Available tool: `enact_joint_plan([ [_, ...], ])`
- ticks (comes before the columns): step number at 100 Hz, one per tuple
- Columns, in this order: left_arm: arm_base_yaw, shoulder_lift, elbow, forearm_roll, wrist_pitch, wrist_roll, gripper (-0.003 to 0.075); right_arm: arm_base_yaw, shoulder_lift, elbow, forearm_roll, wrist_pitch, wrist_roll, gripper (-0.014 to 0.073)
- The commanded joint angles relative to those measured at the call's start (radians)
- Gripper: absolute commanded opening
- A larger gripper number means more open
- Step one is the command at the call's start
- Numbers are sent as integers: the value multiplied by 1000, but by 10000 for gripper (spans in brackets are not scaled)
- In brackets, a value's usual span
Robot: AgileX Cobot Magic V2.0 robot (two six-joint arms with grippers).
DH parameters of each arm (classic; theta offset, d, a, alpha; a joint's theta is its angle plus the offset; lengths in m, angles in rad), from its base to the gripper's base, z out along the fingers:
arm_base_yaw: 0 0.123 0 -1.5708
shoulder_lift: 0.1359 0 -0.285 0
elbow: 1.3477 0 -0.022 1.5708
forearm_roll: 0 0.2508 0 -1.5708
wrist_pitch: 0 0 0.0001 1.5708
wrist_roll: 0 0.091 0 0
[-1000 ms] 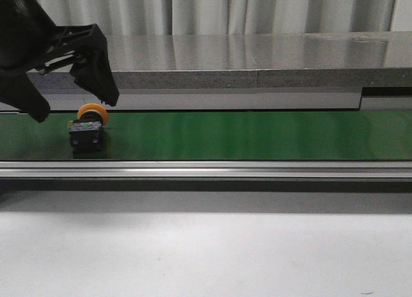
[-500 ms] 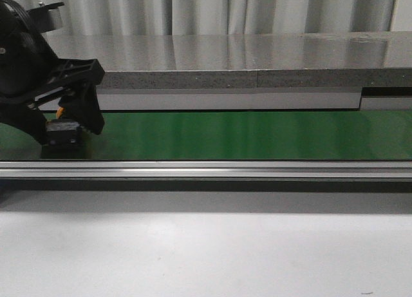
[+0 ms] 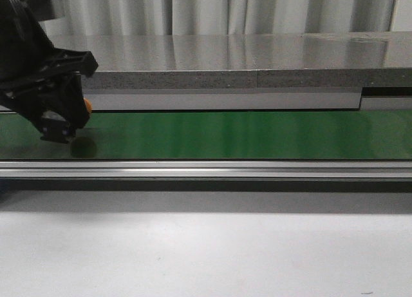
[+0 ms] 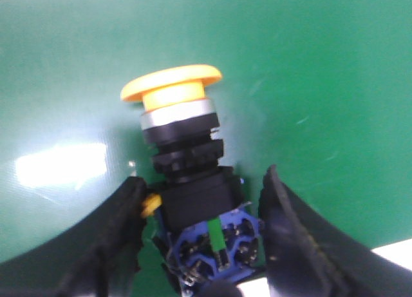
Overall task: Move button from right to left
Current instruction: 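Lift the button off the belt and move it over the blue tray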
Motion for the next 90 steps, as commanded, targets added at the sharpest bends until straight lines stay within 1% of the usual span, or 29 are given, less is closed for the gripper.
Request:
enact_joint_plan([
  [1,15,-84,-47,22,-10,-11,179,2,11,-24,14,-66,-9,-60],
  [14,84,-132,-47,48,29,-11,179,2,11,-24,14,-66,-9,-60],
  [25,172,-167,-47,85,81,-9,179,2,11,-24,14,-66,-9,-60],
  [34,243,-187,-47,131,133,30,179,2,11,-24,14,-66,-9,-60],
  [46,323,-188,-47,218,175,32,179,2,11,-24,14,-66,-9,-60],
  [58,395,-188,-47,282,165,48,179,2,11,-24,14,-66,-9,-60],
  [65,436,-187,-47,288,143,85,179,2,11,-24,14,-66,-9,-60],
  [76,500,-174,-47,284,97,89,179,2,11,-24,14,-66,-9,-60],
  [90,539,-134,-47,284,42,89,179,2,11,-24,14,-66,-9,-60],
])
